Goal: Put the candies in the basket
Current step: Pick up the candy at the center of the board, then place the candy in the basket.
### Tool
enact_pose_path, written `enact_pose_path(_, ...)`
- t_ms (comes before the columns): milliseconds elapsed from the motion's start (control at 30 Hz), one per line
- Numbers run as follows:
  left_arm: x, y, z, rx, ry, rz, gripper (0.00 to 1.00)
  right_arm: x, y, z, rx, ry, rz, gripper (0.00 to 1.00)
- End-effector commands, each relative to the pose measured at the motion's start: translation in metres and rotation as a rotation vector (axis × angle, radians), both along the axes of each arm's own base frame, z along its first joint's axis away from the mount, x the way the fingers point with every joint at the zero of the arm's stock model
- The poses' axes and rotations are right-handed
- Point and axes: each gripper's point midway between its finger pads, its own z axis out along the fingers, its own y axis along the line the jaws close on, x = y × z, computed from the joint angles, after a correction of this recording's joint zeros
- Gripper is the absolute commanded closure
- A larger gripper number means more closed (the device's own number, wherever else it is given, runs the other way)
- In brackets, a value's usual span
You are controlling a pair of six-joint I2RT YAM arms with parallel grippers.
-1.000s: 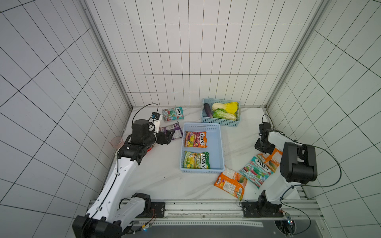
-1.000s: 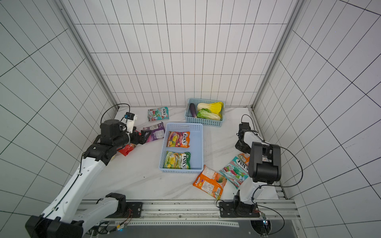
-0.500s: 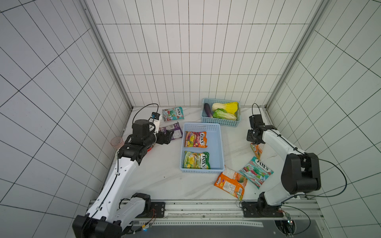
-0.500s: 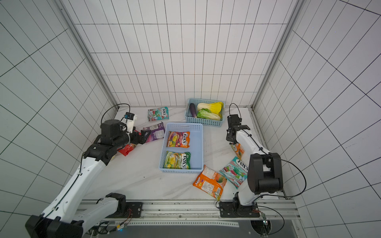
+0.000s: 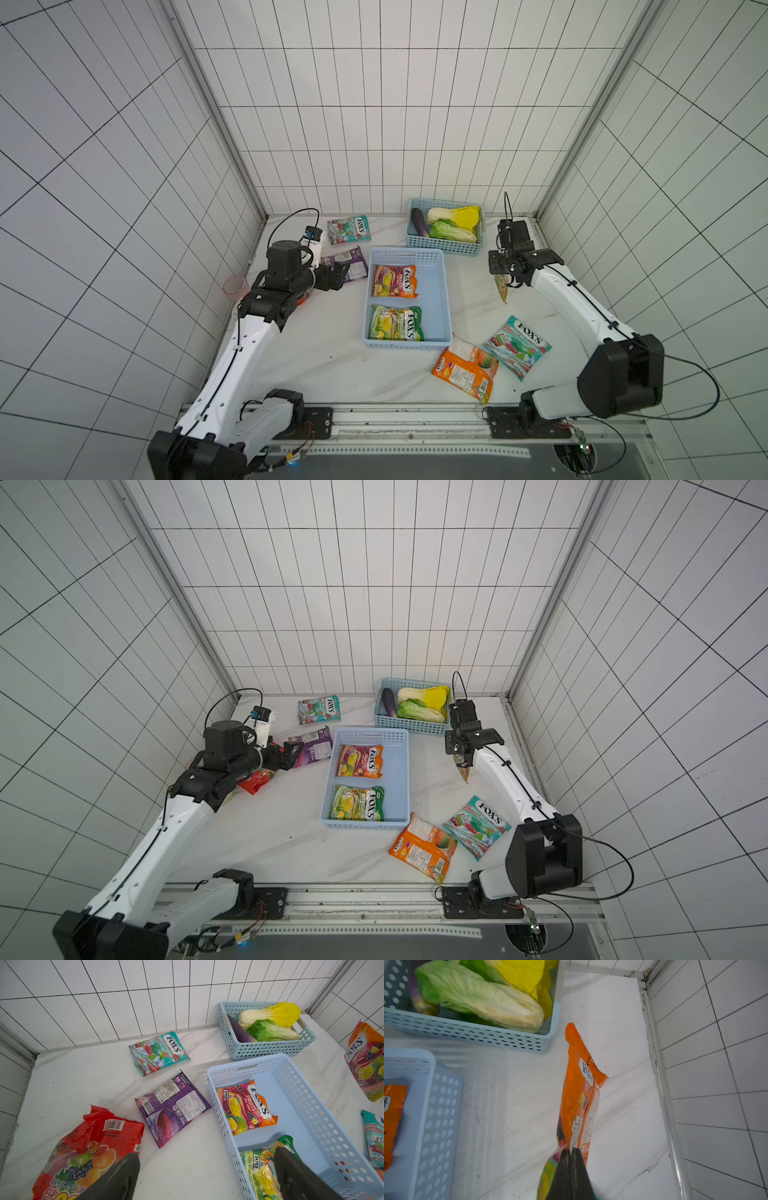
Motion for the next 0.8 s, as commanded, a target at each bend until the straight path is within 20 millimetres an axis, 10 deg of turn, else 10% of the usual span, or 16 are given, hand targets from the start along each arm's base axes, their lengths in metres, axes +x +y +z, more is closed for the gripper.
enact_pose_path(0,0.002,-0.002,0.005,-0.02,-0.014,-0.01,0.02,0.005,0.034,0.059,-0.009,-0.174,0.202,1.0)
enact_pose_path(300,0.004,0.008,0.008,-0.003,-0.027,0.039,0.02,-0.027,0.122,0.104,-0.133,-0.331,0.718,1.0)
enact_pose_path(767,0.012,0.044,0.015,0.067,-0.065,0.222,0.02,-0.047,0.224,0.086,-0.279,-0.435,1.249,1.0)
